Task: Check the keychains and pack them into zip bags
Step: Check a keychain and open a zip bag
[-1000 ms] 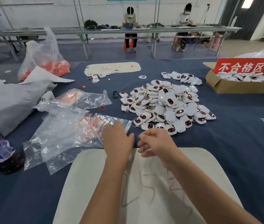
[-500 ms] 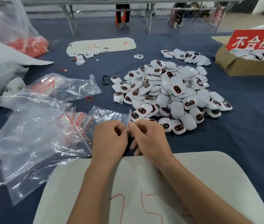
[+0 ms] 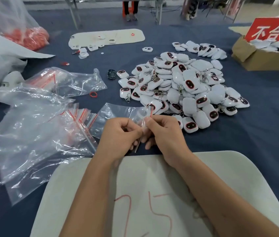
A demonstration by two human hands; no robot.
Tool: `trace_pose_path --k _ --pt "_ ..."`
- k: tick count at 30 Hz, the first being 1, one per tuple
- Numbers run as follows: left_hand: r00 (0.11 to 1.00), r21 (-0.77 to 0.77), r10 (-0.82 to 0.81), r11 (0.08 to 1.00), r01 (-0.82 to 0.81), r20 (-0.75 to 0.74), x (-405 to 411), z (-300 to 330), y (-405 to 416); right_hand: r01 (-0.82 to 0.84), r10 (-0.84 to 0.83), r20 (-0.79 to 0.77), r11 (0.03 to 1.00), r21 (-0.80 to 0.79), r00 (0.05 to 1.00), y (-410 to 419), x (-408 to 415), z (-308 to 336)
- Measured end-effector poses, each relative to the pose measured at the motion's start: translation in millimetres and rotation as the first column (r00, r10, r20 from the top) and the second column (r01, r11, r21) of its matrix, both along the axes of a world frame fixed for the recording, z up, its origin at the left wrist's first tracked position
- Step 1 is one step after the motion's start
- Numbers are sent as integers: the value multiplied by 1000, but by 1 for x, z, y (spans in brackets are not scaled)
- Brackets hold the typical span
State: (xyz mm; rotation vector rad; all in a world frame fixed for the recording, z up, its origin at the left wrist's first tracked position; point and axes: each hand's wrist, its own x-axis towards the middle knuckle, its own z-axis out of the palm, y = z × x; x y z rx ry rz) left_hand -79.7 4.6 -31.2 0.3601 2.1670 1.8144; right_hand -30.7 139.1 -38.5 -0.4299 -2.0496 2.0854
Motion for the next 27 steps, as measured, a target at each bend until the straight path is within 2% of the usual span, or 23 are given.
trace_pose_path --k 2,7,11,15,18,22,27 --pt "999 -22 14 1000 -15 -31 1 0 1 52 -52 -9 998 38 999 0 -1 -1" --pt "975 -159 31 985 -67 -220 1 0 1 96 -97 0 988 119 995 -3 -2 -1" --pt "967 -184 26 980 -75 -254 2 -1 0 80 -88 42 982 174 995 -5 -8 1" --pt "977 -211 7 976 -53 -212 -2 0 -4 65 -76 42 972 226 996 -4 -16 3" --pt "988 -198 19 979 -50 -153 -6 -2 -7 -7 1 20 958 285 1000 0 -17 4" --pt "994 -147 73 986 -85 -87 -7 -4 -6 -79 88 -21 960 270 996 4 -15 3" --pt "995 -165 82 982 -91 -60 -11 -6 -4 -142 146 5 959 246 989 8 -14 2"
